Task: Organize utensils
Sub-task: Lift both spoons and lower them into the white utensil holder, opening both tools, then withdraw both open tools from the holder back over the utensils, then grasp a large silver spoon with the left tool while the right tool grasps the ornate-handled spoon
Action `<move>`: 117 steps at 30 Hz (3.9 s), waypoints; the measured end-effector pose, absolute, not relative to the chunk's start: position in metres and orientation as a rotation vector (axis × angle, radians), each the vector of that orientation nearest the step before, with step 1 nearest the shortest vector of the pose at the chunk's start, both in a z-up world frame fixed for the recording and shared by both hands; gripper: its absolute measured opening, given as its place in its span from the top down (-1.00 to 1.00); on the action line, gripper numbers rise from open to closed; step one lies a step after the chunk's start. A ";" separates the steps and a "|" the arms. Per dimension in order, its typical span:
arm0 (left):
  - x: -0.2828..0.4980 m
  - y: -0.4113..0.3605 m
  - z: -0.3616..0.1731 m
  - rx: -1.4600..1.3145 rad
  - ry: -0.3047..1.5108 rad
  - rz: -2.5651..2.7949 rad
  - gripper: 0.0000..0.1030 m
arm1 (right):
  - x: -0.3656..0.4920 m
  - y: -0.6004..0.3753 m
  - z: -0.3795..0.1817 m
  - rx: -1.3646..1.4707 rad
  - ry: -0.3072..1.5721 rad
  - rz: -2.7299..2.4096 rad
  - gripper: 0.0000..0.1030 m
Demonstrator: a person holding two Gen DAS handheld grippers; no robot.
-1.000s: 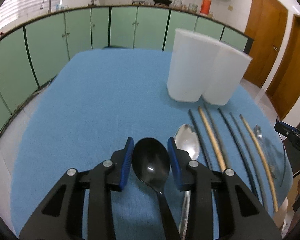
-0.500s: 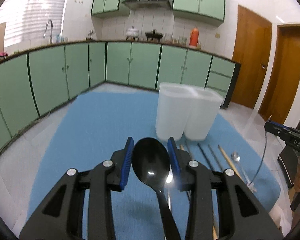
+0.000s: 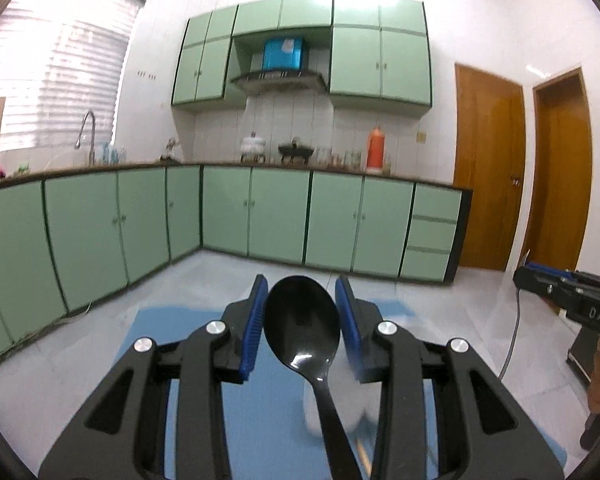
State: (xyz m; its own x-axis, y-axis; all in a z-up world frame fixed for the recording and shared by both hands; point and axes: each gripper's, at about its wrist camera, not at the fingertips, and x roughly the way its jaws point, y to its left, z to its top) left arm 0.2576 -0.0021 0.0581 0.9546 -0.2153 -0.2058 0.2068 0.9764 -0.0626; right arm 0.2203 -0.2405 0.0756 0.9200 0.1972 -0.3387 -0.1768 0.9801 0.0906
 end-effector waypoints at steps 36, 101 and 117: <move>0.365 -0.017 -0.024 -0.023 0.324 -0.289 0.08 | 0.325 -0.213 -0.010 0.055 0.472 0.193 0.44; 0.255 0.015 -0.113 -0.084 0.894 -0.158 -0.35 | 0.175 -0.285 -0.085 0.136 0.685 -0.014 -0.84; 0.242 0.007 -0.115 -0.070 0.883 -0.192 -0.19 | 0.178 -0.274 -0.087 0.101 0.700 -0.009 -0.83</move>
State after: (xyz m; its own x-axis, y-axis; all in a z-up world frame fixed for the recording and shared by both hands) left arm 0.2422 0.0068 -0.1146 0.6192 -0.1954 -0.7605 0.1379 0.9805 -0.1397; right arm 0.1780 -0.2744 -0.0870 0.7650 0.0257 -0.6436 0.0421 0.9951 0.0898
